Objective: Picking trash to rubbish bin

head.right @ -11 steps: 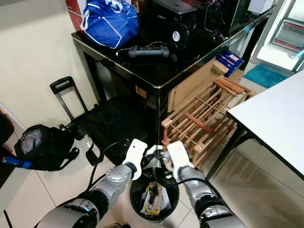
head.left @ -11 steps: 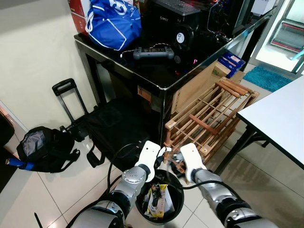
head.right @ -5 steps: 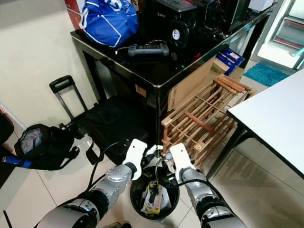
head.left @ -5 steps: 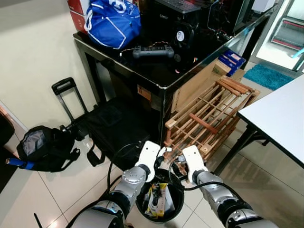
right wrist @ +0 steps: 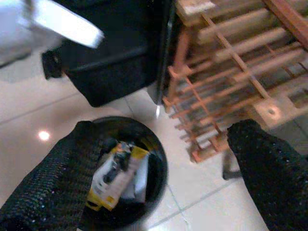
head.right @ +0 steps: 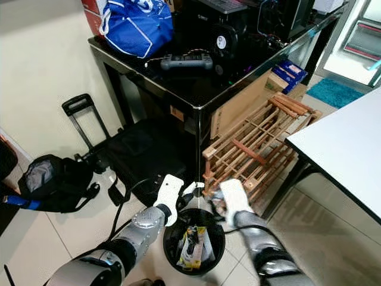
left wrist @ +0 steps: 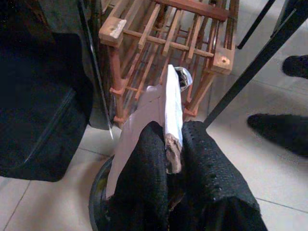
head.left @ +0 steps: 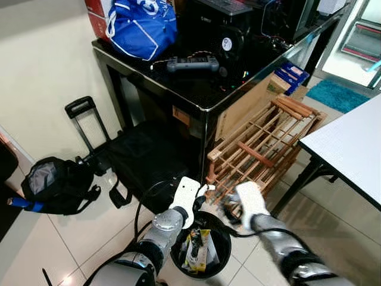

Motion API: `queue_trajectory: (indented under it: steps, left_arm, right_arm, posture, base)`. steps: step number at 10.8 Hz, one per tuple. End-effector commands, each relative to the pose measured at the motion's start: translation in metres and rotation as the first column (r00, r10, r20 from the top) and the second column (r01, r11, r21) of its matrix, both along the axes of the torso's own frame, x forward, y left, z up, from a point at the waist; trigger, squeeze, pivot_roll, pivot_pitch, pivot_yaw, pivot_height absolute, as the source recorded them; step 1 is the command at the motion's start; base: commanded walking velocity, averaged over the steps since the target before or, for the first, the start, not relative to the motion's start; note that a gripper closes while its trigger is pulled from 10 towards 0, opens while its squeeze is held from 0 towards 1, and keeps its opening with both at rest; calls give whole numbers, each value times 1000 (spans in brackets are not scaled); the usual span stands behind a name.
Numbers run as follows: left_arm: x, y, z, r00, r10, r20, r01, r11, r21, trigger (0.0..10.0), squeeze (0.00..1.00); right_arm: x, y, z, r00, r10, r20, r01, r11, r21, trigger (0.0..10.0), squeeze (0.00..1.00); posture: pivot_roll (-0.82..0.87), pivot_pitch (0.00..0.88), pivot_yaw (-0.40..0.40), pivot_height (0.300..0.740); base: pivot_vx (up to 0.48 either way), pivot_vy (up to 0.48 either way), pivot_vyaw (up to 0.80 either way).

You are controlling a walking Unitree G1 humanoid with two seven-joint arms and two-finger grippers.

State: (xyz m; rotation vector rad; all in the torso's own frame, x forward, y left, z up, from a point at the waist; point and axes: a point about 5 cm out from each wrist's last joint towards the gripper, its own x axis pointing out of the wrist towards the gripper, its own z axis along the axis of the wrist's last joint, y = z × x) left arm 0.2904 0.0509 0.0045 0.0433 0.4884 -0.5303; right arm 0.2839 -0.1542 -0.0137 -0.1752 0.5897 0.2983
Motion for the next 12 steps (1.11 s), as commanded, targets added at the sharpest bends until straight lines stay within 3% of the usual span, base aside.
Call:
queue_trajectory:
  steps: [1, 4, 9, 10, 11, 12]
  left_arm:
    - [-5, -2, -4, 1000, -6, -24, 6, 1000, -10, 10000, 0]
    - [-7, -2, -7, 999, -14, -31, 14, 1000, -4, 10000, 0]
    - [-9, -5, -7, 999, -38, -29, 38, 999, -1, 10000, 0]
    - [-10, -7, -7, 998, -49, -29, 49, 999, -6, 10000, 184]
    - [-10, -8, -7, 998, -49, -30, 49, 999, -7, 10000, 898]
    - [-10, -8, -7, 998, -48, -29, 48, 999, -8, 10000, 1000]
  right_arm:
    - [-2, -4, -1, 1000, -17, -12, 17, 1000, 0, 10000, 0]
    - [-2, -19, 0, 1000, -24, -19, 23, 1000, -8, 10000, 0]
    - [-9, -9, -1, 998, 54, -26, -52, 996, 77, 10000, 0]
    - [-10, -9, -1, 997, 65, -29, -63, 995, 73, 10000, 0]
    - [-10, -9, -1, 997, 70, -30, -67, 995, 76, 10000, 0]
    - [-11, -9, -1, 997, 72, -31, -69, 995, 77, 10000, 0]
  posture:
    - [-105, 89, 43, 740]
    - [-121, 86, 44, 740]
    - [-135, 97, 39, 740]
    - [-137, 100, 38, 740]
    - [-138, 102, 38, 740]
    - [-137, 107, 37, 740]
  base:
    - [0, 0, 0]
    - [0, 0, 0]
    - [0, 0, 0]
    - [0, 0, 0]
    - [0, 0, 0]
    - [0, 0, 0]
